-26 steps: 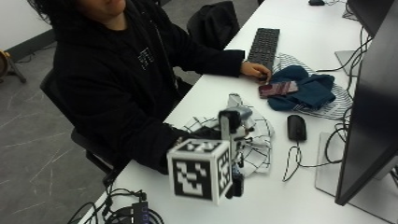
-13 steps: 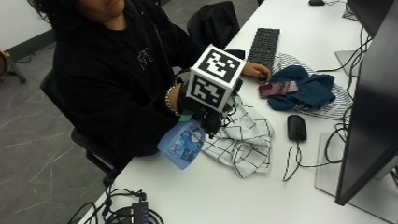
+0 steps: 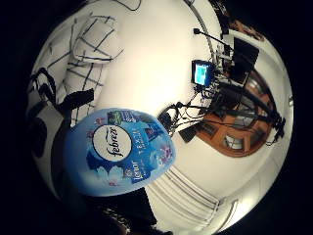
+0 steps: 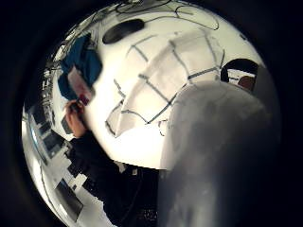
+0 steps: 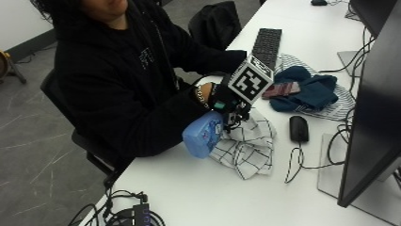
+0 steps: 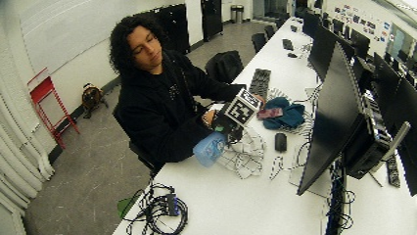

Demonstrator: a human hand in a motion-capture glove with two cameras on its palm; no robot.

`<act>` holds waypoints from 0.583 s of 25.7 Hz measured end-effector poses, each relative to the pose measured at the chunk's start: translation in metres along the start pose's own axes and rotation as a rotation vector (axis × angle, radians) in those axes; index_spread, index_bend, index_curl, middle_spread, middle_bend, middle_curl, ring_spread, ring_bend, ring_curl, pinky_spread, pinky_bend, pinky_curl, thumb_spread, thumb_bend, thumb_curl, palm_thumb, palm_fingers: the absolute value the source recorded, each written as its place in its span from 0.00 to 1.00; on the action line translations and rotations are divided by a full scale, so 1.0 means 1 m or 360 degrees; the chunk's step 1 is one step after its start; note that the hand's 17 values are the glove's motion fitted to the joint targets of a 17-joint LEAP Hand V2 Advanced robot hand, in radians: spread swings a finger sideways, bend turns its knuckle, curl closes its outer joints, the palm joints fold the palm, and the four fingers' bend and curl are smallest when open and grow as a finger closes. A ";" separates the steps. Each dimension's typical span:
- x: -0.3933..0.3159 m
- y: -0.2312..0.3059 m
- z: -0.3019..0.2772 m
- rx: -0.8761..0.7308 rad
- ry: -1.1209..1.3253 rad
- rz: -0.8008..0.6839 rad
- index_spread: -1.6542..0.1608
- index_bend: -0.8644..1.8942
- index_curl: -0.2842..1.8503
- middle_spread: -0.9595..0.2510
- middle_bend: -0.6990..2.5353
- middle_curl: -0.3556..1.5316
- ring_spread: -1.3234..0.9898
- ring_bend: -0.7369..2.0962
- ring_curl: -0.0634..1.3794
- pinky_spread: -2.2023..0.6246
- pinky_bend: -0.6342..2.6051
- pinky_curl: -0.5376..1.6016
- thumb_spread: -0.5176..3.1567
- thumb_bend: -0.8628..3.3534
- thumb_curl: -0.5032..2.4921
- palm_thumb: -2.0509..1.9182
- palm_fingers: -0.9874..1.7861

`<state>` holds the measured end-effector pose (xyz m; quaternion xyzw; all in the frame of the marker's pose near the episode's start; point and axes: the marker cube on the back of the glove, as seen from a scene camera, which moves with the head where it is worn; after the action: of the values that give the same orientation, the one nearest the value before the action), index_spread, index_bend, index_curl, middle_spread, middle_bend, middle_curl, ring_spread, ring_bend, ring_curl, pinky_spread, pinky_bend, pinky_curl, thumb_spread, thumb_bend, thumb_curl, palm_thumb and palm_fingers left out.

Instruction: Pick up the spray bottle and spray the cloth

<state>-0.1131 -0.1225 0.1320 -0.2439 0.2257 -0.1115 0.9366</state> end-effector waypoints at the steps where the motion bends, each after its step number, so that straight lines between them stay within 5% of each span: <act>1: -0.007 -0.004 0.003 -0.0019 0.0030 -0.0001 0.76 0.41 0.38 0.62 0.43 0.47 0.47 0.52 0.37 0.66 0.34 0.43 0.29 0.20 0.39 0.74 0.86; 11: -0.025 -0.023 0.013 -0.0161 0.0121 -0.0058 0.76 0.40 0.38 0.62 0.42 0.47 0.47 0.52 0.37 0.66 0.33 0.43 0.29 0.20 0.39 0.74 0.86; 15: -0.016 -0.014 0.003 0.0063 0.0015 -0.0136 0.76 0.40 0.38 0.62 0.42 0.47 0.47 0.52 0.37 0.66 0.33 0.43 0.29 0.20 0.39 0.74 0.86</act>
<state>-0.1271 -0.1282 0.1479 -0.2344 0.2171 -0.1571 0.9345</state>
